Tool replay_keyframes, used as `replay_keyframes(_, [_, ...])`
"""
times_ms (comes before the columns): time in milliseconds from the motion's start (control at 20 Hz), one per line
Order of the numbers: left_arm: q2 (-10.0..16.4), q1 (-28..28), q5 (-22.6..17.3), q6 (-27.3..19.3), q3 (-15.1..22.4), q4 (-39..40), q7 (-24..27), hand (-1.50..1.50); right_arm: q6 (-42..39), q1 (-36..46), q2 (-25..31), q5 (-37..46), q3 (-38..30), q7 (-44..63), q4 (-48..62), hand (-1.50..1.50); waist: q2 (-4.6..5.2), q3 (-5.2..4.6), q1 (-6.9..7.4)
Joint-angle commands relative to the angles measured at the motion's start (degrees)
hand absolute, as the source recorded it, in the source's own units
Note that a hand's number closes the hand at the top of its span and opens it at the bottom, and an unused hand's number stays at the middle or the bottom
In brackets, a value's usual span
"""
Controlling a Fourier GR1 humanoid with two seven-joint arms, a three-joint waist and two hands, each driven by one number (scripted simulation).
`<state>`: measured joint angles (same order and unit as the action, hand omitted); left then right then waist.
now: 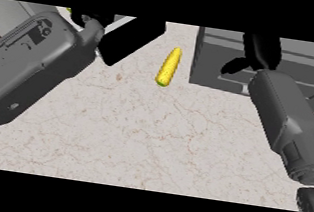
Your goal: Pick up the can, place it into the drawer and close the drawer
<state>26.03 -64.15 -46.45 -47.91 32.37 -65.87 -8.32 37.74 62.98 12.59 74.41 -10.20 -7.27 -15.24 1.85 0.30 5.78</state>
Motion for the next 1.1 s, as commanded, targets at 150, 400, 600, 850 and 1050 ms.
replay_keyframes(150, [-0.2, 2.3, 1.4, -0.8, 0.5, -2.5, 0.1, -1.5, -0.7, 7.3, 1.6, 0.6, -1.0, 3.5, 3.0, -1.5, 0.22, -0.21, 0.75])
replay_keyframes(400, [1.5, 0.8, 1.6, -0.3, 0.5, -3.9, -2.4, -1.5, -6.7, 8.9, 0.0, -4.3, -4.5, -4.5, 4.6, -1.5, 0.39, -0.07, 1.34])
replay_keyframes(600, [0.8, 2.9, 1.4, -0.1, 0.4, -4.3, -1.6, -1.5, -10.8, 9.6, -2.6, -15.4, -14.3, -10.0, 3.3, -1.5, 0.17, 0.07, 0.62])
replay_keyframes(850, [2.9, 2.5, 1.5, 0.2, -0.6, -5.5, -2.7, -1.5, -15.4, 10.5, -1.8, -23.1, -21.9, -14.3, 3.0, -1.5, 0.04, 0.05, 0.64])
replay_keyframes(1050, [2.0, 5.7, 2.5, -2.1, 0.7, -9.3, -2.3, -1.5, -16.8, 9.3, -0.8, -25.0, -23.8, -16.6, 3.8, -1.5, -0.11, -0.11, 0.69])
